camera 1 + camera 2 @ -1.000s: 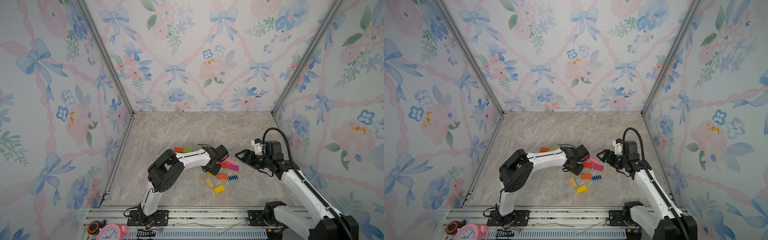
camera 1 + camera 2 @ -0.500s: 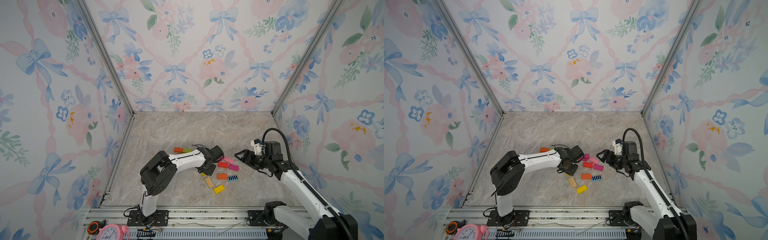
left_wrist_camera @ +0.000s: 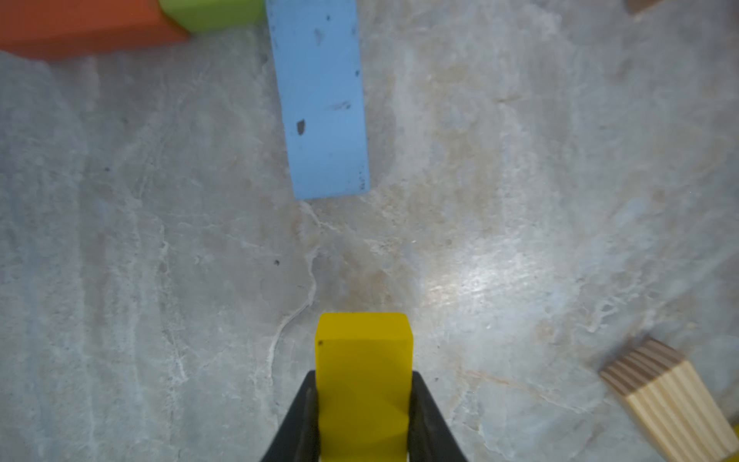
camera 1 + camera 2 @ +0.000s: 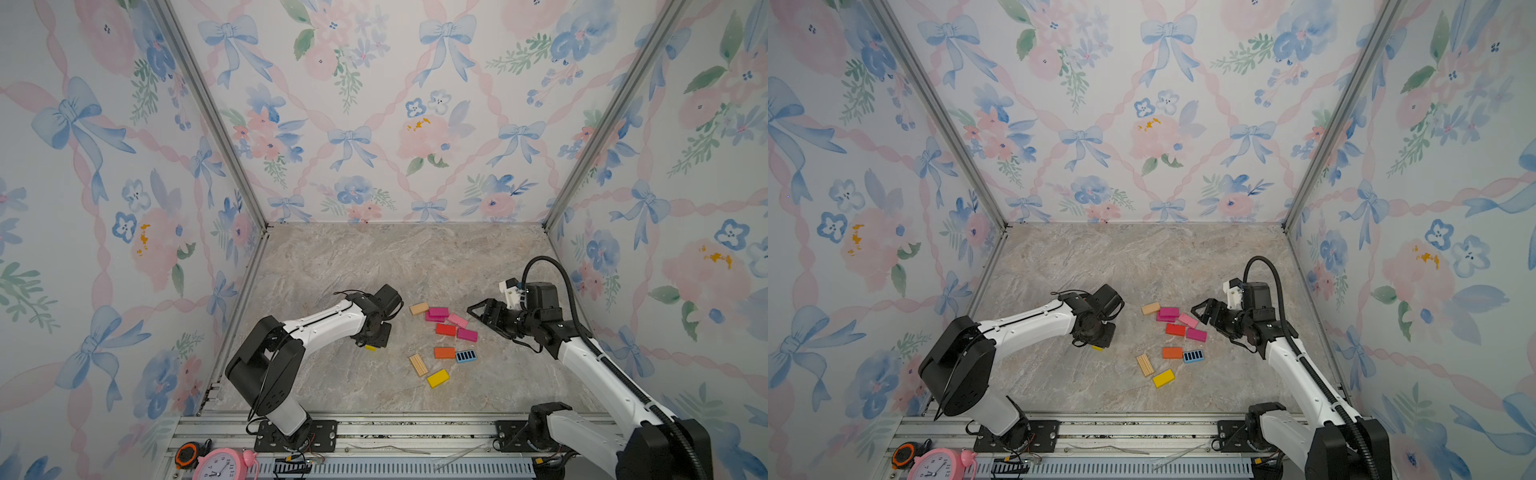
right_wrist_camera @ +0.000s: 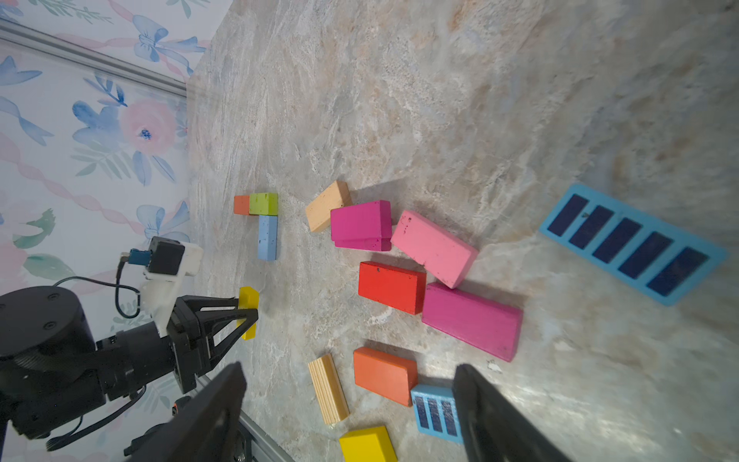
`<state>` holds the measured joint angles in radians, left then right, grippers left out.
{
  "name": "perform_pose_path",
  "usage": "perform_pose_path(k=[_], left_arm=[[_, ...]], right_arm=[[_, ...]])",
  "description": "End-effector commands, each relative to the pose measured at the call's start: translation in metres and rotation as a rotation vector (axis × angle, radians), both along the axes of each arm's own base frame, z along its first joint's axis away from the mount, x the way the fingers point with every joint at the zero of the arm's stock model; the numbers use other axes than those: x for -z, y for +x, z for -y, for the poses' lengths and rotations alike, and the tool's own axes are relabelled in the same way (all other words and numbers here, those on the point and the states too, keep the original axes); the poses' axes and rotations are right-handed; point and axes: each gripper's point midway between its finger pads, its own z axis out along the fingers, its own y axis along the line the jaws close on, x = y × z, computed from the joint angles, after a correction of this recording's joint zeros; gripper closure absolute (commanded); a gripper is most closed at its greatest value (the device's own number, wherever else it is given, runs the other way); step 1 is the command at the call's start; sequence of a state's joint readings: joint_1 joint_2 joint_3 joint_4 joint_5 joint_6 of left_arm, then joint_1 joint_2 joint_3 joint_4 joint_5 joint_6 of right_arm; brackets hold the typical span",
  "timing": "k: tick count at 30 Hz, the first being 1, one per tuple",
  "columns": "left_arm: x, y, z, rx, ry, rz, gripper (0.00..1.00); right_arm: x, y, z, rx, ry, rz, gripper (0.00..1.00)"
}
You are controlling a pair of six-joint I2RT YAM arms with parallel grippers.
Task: Assemble the number 7 with building blocks
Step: Pick up the building block from the center of the board, then assemble the building block at the center of the board.
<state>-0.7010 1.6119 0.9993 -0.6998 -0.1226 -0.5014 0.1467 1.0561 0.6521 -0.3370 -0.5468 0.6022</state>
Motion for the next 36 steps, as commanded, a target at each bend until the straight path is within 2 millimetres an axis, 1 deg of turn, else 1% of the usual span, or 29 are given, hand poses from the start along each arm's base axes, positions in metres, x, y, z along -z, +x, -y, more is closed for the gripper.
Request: perform_pose_path(k=[1, 8, 18, 27, 36], left_arm=[[0.008, 0.003, -0.003, -0.020, -0.009, -0.016, 0.77], [0.024, 0.007, 0.001, -0.001, 0.000, -0.053, 0.76], [0.034, 0.021, 0.010, 0.004, -0.003, -0.077, 0.76], [0.042, 0.023, 0.005, -0.013, 0.011, -0.093, 0.76], [0.046, 0.022, -0.006, -0.028, 0.030, -0.102, 0.77]], right_arm=[[0.000, -0.002, -0.004, -0.016, 0.010, -0.007, 0.16], [0.004, -0.002, -0.004, -0.013, 0.005, -0.015, 0.16], [0.005, -0.001, -0.002, -0.017, -0.008, -0.015, 0.16], [0.005, 0.001, 0.000, -0.014, -0.010, -0.015, 0.16], [0.004, 0.003, -0.001, -0.009, -0.004, -0.015, 0.16]])
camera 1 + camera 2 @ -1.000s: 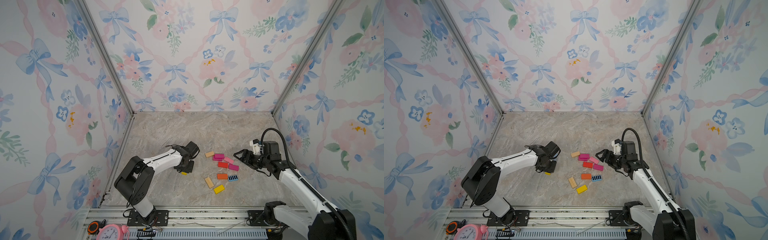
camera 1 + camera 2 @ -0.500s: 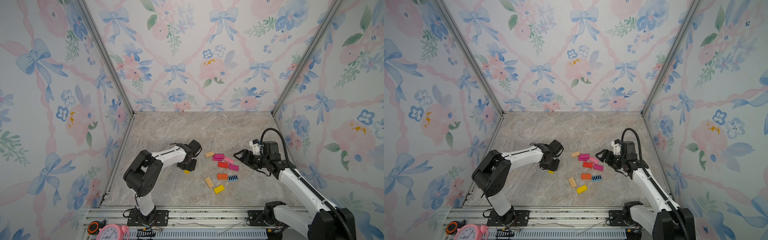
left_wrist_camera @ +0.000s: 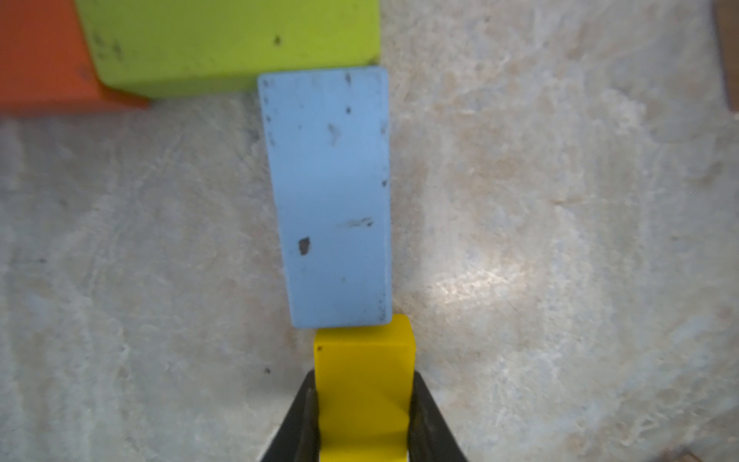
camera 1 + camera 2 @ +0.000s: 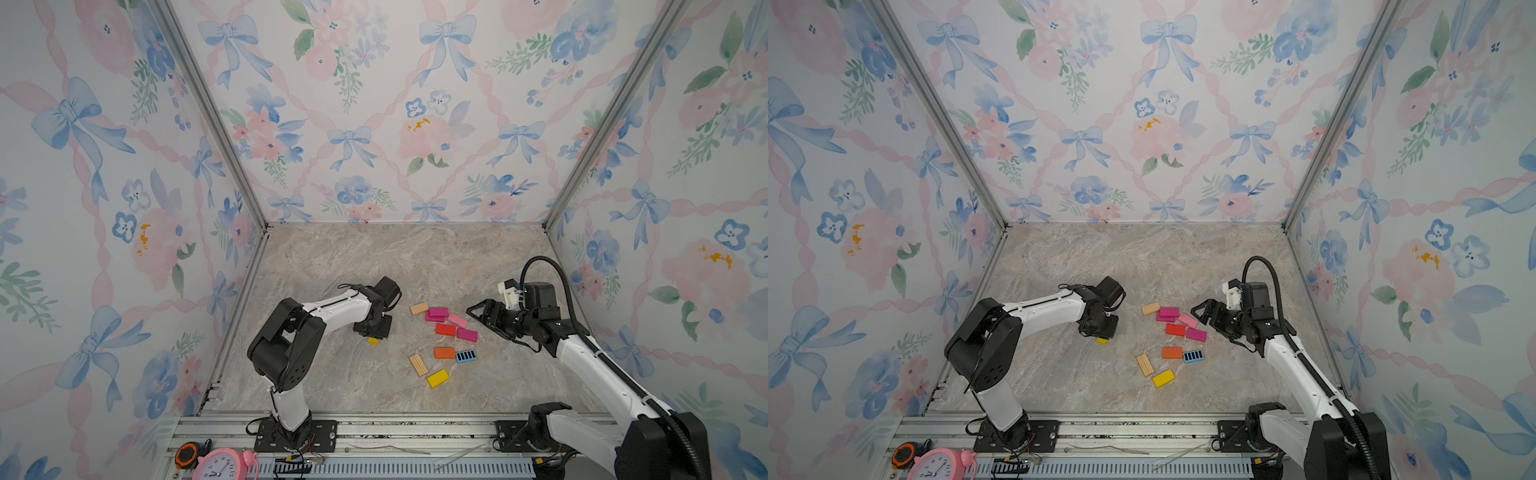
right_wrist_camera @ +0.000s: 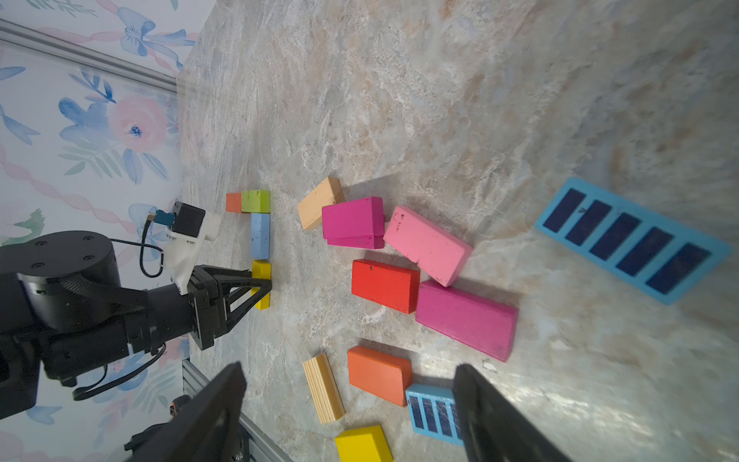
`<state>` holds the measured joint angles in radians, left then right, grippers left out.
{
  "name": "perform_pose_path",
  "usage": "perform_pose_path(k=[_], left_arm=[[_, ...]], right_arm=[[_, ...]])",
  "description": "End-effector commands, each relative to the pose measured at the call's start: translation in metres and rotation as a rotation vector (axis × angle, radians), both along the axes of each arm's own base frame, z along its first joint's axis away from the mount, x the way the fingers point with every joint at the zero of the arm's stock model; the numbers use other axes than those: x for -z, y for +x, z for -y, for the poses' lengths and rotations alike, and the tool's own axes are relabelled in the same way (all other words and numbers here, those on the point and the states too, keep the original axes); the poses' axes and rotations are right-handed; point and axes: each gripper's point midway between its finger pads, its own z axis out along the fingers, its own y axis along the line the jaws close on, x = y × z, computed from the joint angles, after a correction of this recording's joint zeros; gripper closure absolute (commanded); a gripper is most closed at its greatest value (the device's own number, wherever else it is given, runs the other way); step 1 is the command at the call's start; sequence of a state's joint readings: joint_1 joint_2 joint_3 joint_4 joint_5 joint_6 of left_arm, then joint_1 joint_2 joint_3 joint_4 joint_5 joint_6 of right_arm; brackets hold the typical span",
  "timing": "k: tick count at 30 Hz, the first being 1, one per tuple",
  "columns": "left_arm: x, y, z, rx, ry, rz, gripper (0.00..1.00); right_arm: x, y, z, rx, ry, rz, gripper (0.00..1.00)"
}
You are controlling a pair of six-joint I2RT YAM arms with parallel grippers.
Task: Assemble the number 7 with building blocks
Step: Assemble the building block at the center of the board.
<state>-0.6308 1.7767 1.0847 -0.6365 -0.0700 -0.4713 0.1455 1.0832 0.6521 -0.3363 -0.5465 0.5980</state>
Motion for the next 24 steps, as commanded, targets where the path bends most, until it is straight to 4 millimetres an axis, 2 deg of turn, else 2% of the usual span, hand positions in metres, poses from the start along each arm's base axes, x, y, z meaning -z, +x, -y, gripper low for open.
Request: perform_pose_path(k=[1, 24], left_arm=[[0.0194, -0.0091, -0.0137, 0.006, 0.051, -0.056, 0.77], [0.0252, -0.0096, -0.0223, -0.012, 0.083, -0.063, 0.77]], right_arm=[[-0.0032, 0.0020, -0.0010, -0.007, 0.004, 0.009, 0.16], [-0.0022, 0.0001, -0.0011, -0.006, 0.006, 0.010, 0.16]])
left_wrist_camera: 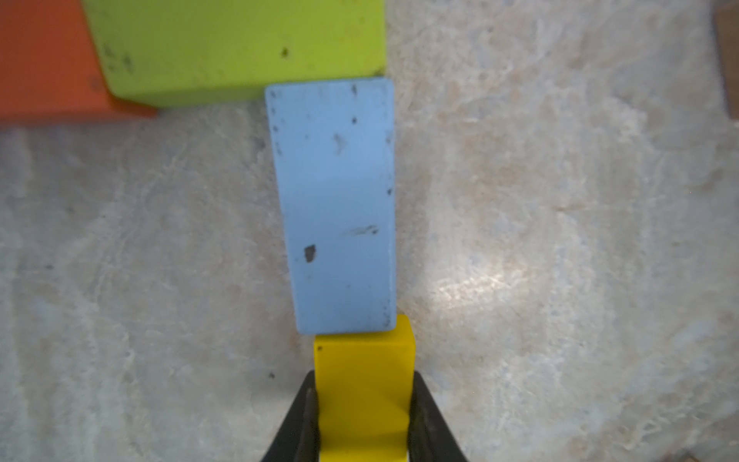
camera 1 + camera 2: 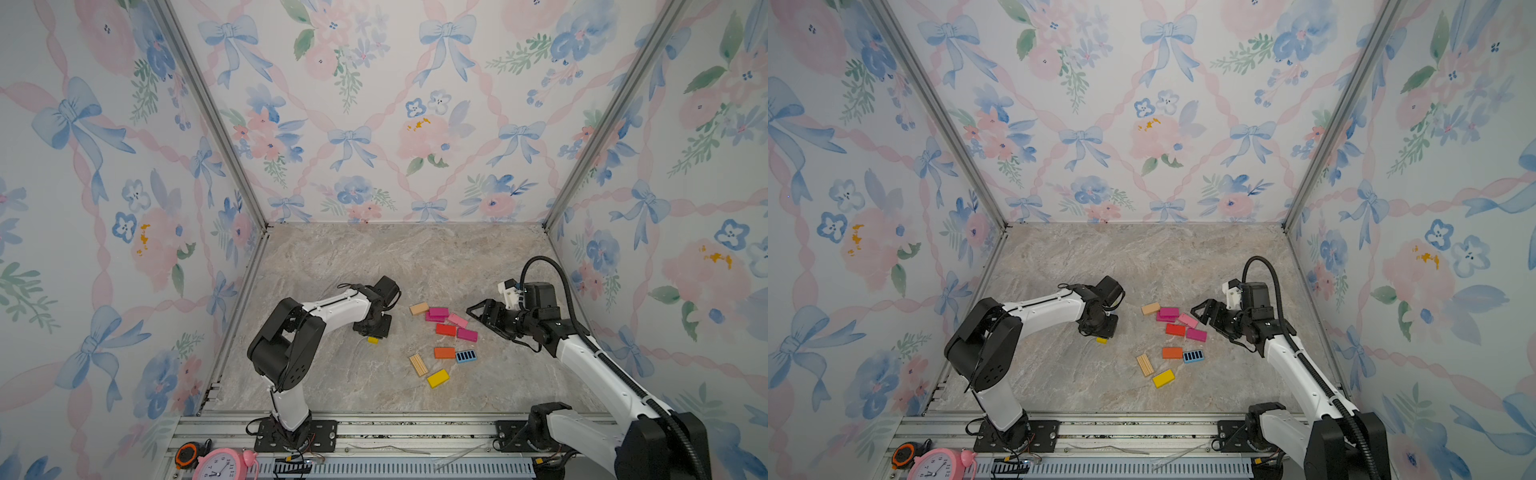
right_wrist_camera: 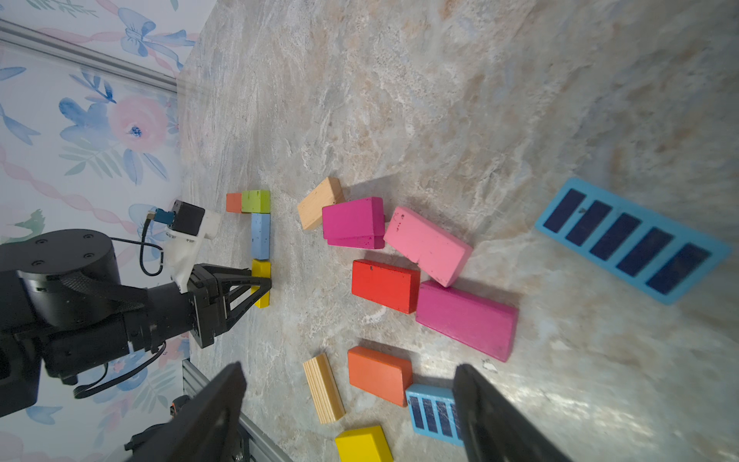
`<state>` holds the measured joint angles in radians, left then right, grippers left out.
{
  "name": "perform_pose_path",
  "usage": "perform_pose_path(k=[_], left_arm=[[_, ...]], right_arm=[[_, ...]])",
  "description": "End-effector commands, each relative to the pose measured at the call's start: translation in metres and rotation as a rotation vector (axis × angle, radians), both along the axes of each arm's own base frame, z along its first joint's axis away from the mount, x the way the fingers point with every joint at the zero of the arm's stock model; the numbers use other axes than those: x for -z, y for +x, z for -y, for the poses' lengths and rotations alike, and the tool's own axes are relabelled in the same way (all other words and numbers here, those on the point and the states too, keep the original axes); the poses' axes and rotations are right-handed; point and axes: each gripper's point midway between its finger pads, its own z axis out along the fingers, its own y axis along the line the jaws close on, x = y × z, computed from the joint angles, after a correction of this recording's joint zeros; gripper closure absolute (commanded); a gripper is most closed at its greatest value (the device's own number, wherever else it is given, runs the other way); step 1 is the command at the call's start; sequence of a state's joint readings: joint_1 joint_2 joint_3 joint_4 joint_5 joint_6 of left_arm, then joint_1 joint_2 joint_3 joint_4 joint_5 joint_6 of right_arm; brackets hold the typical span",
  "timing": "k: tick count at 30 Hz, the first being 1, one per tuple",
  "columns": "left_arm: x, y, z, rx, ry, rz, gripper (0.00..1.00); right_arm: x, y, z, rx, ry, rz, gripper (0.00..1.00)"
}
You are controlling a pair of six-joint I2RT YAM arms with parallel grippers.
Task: Assemble the number 7 with building blocks
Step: Assemble the building block at the center of the board.
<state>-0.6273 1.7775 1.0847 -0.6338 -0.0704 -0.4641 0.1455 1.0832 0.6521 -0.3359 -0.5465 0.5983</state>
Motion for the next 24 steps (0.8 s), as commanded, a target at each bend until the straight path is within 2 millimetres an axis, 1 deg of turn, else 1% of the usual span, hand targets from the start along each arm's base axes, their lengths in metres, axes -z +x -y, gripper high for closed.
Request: perform_pose_path(k=[1, 13, 19, 20, 22, 24], left_arm=[[0.0258, -0.0111, -0.0218, -0.015, 0.083, -0.066, 0.77], [0.0262, -0.0109, -0.0281, -0.025, 0.095, -0.065, 0.77], [0.0269, -0.0098, -0.0257, -0.019, 0.088, -0.068, 0.77], [0.0266, -0.0095, -0.0250, -0.019, 0.085, -0.068, 0.74], [0.0267, -0.0092, -0.0251, -0.019, 0.086, -0.068, 0.65], [0.0256, -0.0089, -0.0248, -0.019, 0.085, -0.065, 0.57]], right_arm=[[-0.0023, -0.0001, -0.0011, -0.006, 0.006, 0.010, 0.16], [-0.0028, -0.0001, -0.0009, -0.005, 0.006, 0.015, 0.16], [-0.0027, -0.0009, -0.0009, -0.004, 0.007, 0.014, 0.16], [-0.0035, -0.0003, -0.0009, -0.004, 0.007, 0.017, 0.16], [-0.0035, -0.0002, -0.0010, -0.005, 0.007, 0.017, 0.16], [-0.0023, -0.0004, -0.0013, -0.004, 0.008, 0.013, 0.16]])
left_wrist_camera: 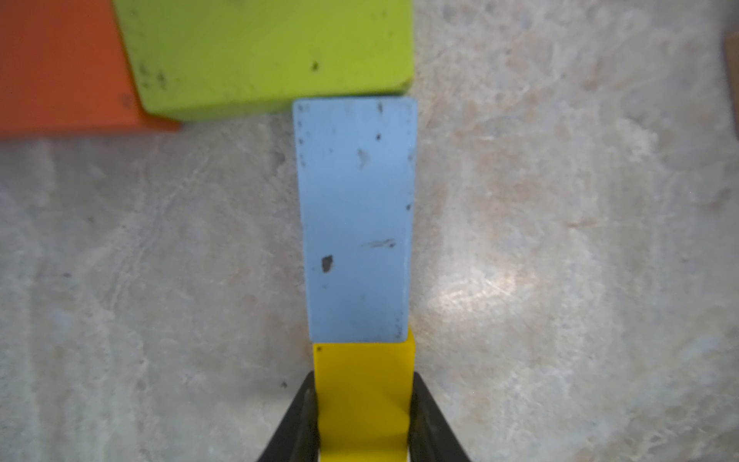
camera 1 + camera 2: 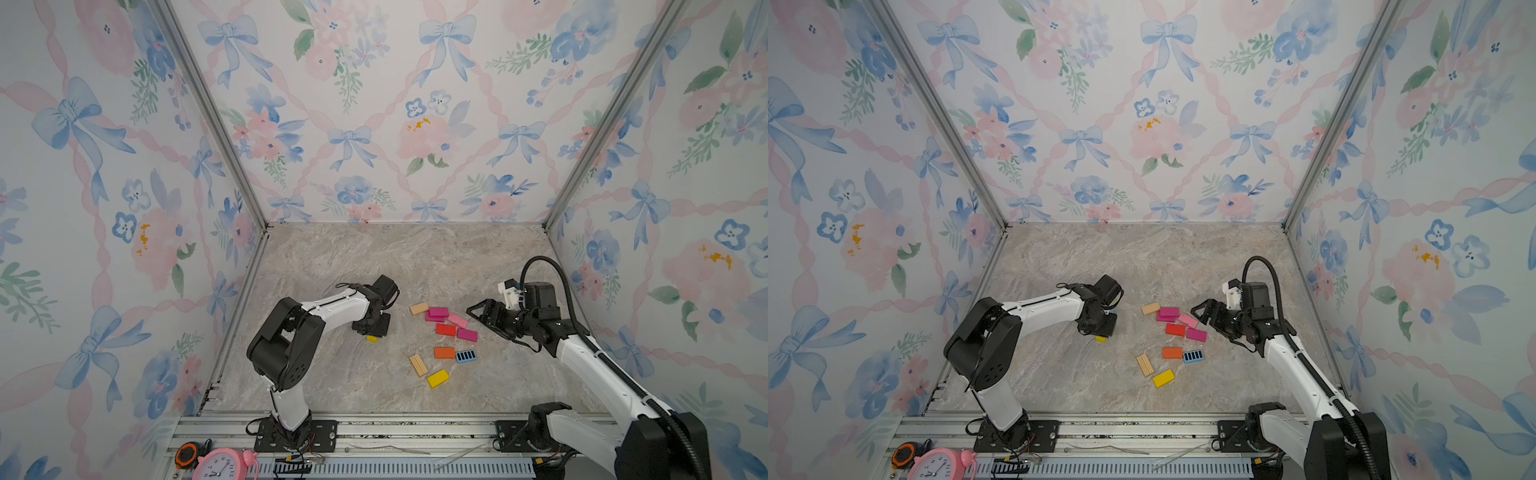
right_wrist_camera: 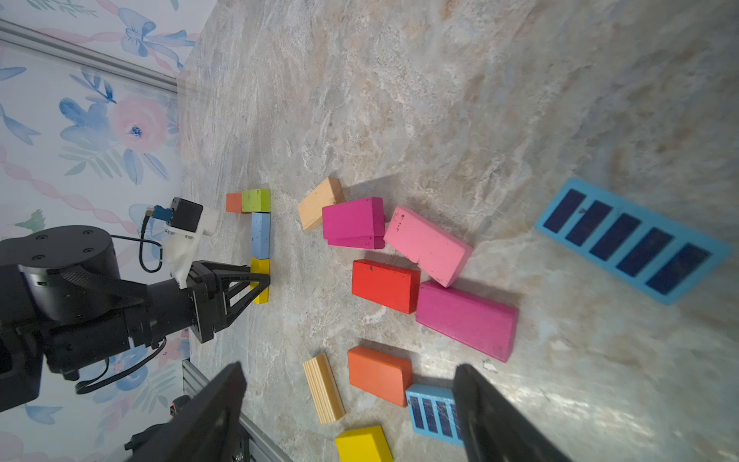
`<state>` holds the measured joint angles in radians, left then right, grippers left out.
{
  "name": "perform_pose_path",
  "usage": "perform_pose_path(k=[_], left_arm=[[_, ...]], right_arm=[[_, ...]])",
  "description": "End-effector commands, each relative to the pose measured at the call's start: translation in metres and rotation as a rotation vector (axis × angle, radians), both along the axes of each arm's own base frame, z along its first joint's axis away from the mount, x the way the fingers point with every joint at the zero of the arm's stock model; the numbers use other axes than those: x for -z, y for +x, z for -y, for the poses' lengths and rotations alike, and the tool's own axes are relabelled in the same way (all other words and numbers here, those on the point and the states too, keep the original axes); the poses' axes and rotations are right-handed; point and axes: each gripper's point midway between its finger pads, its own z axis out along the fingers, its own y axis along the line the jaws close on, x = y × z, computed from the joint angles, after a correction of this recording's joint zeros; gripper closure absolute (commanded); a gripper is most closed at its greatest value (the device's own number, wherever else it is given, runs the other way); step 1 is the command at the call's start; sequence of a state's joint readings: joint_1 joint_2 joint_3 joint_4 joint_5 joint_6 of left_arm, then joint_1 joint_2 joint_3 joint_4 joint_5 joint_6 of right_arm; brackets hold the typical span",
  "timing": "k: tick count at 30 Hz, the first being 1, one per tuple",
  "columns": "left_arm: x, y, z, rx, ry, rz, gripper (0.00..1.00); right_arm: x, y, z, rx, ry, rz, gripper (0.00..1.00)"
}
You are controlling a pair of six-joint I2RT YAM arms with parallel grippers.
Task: Assemble the number 7 with building blocks
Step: Assemble the building block at the center of the board, then pick up the building block from the center of the board.
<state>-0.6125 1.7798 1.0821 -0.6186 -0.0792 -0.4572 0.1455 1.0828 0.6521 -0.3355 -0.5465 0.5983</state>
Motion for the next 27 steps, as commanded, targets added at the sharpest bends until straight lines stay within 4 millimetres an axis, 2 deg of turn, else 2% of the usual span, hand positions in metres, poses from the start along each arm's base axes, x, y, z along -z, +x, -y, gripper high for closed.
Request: perform_pose_path(k=[1, 6, 12, 15, 20, 23, 25, 27], left_arm=[[0.025, -0.015, -0.020, -0.007, 0.083, -0.079, 0.55], [0.022, -0.016, -0.020, -0.008, 0.073, -0.076, 0.41], [0.005, -0.016, -0.013, -0.007, 0.024, -0.043, 0.35], [-0.023, -0.013, 0.001, 0.023, -0.039, 0.026, 0.34], [-0.093, -0.012, 0.035, 0.148, -0.157, 0.204, 0.31], [-0.117, -0.022, 0.055, 0.261, -0.196, 0.256, 0.29], [-0.113, -0.030, 0.063, 0.293, -0.199, 0.241, 0.27], [-0.101, -0.039, 0.066, 0.268, -0.210, 0.192, 0.27]], right_arm=[[-0.002, 0.000, -0.001, -0.004, 0.009, 0.012, 0.16], [-0.002, 0.000, -0.003, -0.006, 0.008, 0.013, 0.16], [-0.003, 0.001, -0.005, -0.012, 0.013, 0.017, 0.16], [-0.005, 0.001, -0.007, -0.019, 0.010, 0.020, 0.16], [-0.003, -0.006, -0.009, -0.059, -0.076, 0.004, 0.16], [-0.007, -0.008, -0.013, -0.067, -0.080, 0.011, 0.16], [-0.010, -0.007, -0.013, -0.060, -0.074, 0.016, 0.16], [-0.014, -0.007, -0.013, -0.056, -0.074, 0.021, 0.16]])
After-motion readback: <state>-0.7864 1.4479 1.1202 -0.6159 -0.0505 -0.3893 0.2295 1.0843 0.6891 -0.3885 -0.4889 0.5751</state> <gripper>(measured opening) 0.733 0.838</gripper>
